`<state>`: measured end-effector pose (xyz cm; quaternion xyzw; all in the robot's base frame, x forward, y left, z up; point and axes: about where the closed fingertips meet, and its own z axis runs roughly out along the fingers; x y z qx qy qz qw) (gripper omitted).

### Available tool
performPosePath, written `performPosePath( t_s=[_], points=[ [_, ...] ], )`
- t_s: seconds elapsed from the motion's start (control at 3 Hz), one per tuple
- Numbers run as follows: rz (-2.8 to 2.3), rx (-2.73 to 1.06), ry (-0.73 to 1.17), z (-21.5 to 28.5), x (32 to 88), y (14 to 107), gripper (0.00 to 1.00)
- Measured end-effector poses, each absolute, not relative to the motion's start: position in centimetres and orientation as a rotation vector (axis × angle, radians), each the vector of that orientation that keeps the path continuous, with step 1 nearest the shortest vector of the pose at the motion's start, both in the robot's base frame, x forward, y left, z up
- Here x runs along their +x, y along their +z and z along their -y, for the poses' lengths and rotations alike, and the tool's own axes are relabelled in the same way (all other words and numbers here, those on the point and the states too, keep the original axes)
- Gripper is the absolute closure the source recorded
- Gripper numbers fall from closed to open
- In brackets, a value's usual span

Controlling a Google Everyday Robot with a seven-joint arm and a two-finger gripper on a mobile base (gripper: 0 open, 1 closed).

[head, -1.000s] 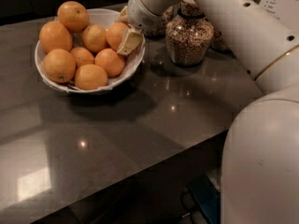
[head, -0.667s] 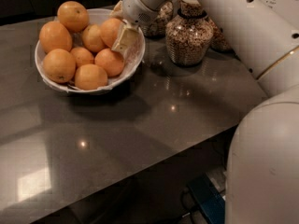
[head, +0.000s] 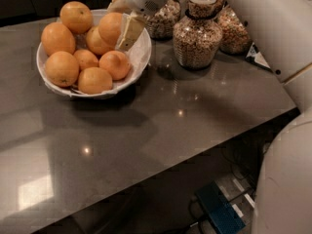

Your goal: Pick orange from white bowl

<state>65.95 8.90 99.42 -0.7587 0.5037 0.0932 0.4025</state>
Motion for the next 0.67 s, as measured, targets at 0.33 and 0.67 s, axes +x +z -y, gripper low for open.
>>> performPosePath(
  t_s=[0.33,0.67],
  points=[
    [-1.208,-1.898,0.280,-9.06,64.41,100.98,1.00],
    [-1.208,-1.898,0.280,-9.06,64.41,100.98,1.00]
  ],
)
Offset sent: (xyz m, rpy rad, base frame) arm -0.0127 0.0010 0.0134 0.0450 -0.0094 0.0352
